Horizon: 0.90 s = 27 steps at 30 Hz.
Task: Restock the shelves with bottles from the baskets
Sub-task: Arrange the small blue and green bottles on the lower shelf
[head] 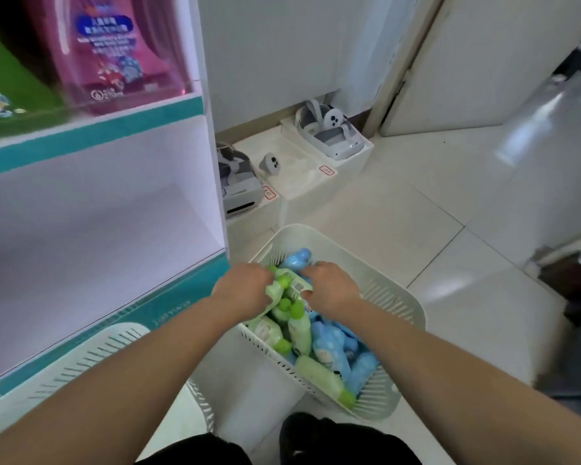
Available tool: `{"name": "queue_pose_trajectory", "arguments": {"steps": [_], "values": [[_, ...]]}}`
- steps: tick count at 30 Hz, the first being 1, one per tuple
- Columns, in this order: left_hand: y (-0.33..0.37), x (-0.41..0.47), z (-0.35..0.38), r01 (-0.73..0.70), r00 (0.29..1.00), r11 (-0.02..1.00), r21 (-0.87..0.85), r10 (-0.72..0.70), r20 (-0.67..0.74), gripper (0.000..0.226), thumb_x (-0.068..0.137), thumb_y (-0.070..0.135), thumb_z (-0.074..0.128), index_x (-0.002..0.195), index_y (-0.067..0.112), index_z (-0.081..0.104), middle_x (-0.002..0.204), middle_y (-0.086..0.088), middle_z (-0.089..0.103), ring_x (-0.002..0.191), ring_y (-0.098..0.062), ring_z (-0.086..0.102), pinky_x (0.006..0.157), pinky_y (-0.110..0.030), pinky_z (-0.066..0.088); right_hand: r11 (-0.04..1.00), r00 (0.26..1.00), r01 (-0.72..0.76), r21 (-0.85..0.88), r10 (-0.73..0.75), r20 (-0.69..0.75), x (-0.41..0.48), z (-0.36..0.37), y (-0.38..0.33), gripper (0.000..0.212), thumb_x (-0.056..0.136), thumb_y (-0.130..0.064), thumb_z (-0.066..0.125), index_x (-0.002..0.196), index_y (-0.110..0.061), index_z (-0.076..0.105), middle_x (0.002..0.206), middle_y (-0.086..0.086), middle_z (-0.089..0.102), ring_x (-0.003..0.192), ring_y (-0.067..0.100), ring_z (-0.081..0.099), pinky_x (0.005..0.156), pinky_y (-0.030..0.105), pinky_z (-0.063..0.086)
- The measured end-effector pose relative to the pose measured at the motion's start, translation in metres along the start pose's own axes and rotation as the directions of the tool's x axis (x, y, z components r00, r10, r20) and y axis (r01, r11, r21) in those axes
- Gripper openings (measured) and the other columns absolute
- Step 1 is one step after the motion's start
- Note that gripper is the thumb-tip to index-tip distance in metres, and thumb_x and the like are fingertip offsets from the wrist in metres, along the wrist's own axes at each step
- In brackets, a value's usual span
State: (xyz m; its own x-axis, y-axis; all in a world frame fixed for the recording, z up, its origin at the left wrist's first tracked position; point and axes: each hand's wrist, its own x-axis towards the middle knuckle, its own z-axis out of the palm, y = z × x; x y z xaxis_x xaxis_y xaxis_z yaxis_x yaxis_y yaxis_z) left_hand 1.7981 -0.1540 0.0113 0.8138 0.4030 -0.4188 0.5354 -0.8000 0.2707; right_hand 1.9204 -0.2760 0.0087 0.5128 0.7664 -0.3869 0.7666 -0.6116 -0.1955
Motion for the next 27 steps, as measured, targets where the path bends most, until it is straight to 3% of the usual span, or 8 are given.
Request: {"name": "queue_pose_trajectory", "arguments": {"steps": [5,8,11,13,17,21,23,27], "values": [[0.009,0.036,0.033,-0.075,0.993,0.991,0.112,0.064,0.096,0.038,0.086,0.031,0.06,0.123,0.02,0.057,0.122,-0.007,0.056,0.112,-0.027,0.054,0.091,-0.038,0.047,0.998,0.993,-0.067,0.022,0.064,0.102,0.012,0.041,0.028,0.038,0.092,-0.026,0.052,0.128,-0.015,0.054,0.128,0.01,0.054,0.12,0.027,0.048,0.097,0.034,0.043],[0.01,0.052,0.047,-0.094,0.991,0.988,0.122,0.082,0.103,0.037,0.085,0.02,0.058,0.121,0.018,0.053,0.121,-0.008,0.054,0.113,-0.029,0.054,0.089,-0.039,0.047,0.997,0.988,-0.073,0.04,0.066,0.142,0.019,0.061,0.033,0.042,0.091,-0.032,0.053,0.129,-0.015,0.052,0.126,0.011,0.054,0.116,0.029,0.052,0.095,0.038,0.046],[0.009,0.067,0.063,-0.151,0.978,0.978,0.142,0.127,0.162,0.072,0.088,0.006,0.054,0.15,0.02,0.02,0.155,-0.007,0.023,0.137,-0.03,0.032,0.106,-0.037,0.034,0.996,0.983,-0.068,0.056,0.057,0.176,0.027,0.08,0.033,0.042,0.09,-0.035,0.054,0.126,-0.014,0.051,0.122,0.011,0.056,0.112,0.029,0.054,0.089,0.036,0.047],[0.009,0.073,0.068,-0.185,0.969,0.967,0.174,0.15,0.195,0.083,0.087,0.0,0.052,0.152,0.025,0.007,0.159,-0.004,0.007,0.143,-0.03,0.019,0.11,-0.038,0.029,0.997,0.982,-0.056,0.06,0.044,0.186,0.032,0.09,0.031,0.043,0.09,-0.035,0.055,0.127,-0.014,0.05,0.123,0.011,0.057,0.114,0.028,0.054,0.089,0.036,0.045],[0.003,0.087,0.078,-0.211,0.974,0.955,0.209,0.187,0.128,0.076,0.083,0.004,0.058,0.148,0.022,0.023,0.148,-0.008,0.024,0.134,-0.03,0.03,0.106,-0.042,0.037,0.993,0.982,-0.084,0.08,0.068,0.177,0.043,0.103,0.028,0.047,0.087,-0.04,0.06,0.124,-0.015,0.048,0.119,0.011,0.059,0.11,0.03,0.057,0.086,0.038,0.047],[0.008,0.097,0.077,-0.238,0.971,0.927,0.288,0.23,0.063,0.038,0.087,0.016,0.057,0.124,0.013,0.049,0.128,-0.007,0.037,0.116,-0.026,0.042,0.089,-0.037,0.044,0.99,0.982,-0.101,0.095,0.085,0.166,0.051,0.106,0.023,0.05,0.079,-0.045,0.069,0.116,-0.016,0.054,0.112,0.009,0.062,0.103,0.029,0.06,0.081,0.038,0.051],[0.013,0.099,0.074,-0.232,0.973,0.93,0.287,0.22,0.074,0.028,0.091,0.013,0.051,0.119,0.01,0.051,0.126,-0.009,0.038,0.114,-0.027,0.042,0.085,-0.038,0.043,0.989,0.984,-0.098,0.108,0.08,0.161,0.052,0.106,0.021,0.048,0.078,-0.042,0.07,0.115,-0.016,0.056,0.111,0.008,0.063,0.102,0.029,0.061,0.08,0.036,0.05],[0.027,0.091,0.071,-0.2,0.979,0.952,0.233,0.184,0.089,0.03,0.094,0.012,0.045,0.123,0.012,0.049,0.125,-0.009,0.047,0.118,-0.027,0.046,0.084,-0.037,0.042,0.99,0.987,-0.09,0.109,0.073,0.145,0.047,0.103,0.02,0.038,0.079,-0.031,0.067,0.113,-0.015,0.059,0.109,0.007,0.064,0.101,0.027,0.061,0.08,0.033,0.049]]}}
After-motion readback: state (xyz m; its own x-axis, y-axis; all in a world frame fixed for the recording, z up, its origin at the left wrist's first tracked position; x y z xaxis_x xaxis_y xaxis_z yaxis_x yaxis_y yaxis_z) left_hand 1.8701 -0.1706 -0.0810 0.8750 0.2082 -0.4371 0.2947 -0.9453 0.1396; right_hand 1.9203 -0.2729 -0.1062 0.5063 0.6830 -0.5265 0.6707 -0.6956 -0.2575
